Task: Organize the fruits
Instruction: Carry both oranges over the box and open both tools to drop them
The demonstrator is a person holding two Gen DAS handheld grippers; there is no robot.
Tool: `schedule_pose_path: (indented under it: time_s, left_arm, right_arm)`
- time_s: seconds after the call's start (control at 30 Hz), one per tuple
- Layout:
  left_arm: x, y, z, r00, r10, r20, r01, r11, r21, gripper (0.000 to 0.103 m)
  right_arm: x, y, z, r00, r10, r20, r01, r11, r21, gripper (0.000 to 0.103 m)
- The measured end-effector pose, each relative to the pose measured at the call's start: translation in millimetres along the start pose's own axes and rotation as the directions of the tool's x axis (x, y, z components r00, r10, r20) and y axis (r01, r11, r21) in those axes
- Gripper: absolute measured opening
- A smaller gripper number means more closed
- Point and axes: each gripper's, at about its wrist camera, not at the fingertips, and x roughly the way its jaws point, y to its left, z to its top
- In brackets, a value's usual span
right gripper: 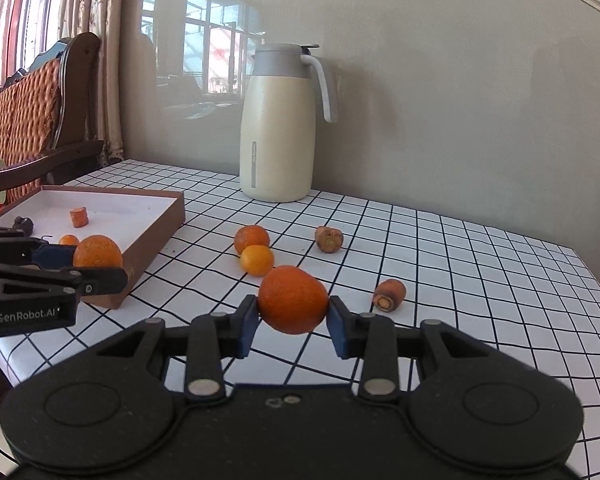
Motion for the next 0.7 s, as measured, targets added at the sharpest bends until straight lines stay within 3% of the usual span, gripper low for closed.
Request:
schedule_pose_path:
  time_s: [0.4, 0.7]
  left_arm:
    - [-48.3, 37.8, -15.7, 0.996, 0.075, 0.054, -0.073, 0.996, -0.042, 0.038]
    - [-67.4, 76.9, -23.2, 0.986, 0.152, 0.065, -0.145, 0.983, -0.109, 0.038]
  right_arm:
    - [-12.9, 46.4, 4.6, 0.995, 0.096, 0.042, -0.092, 0.993, -0.076, 0.029]
    - [-11.5, 84.0, 16.2, 0.978, 0.186, 0.090, -0.175, 0.978, -0.116, 0.029]
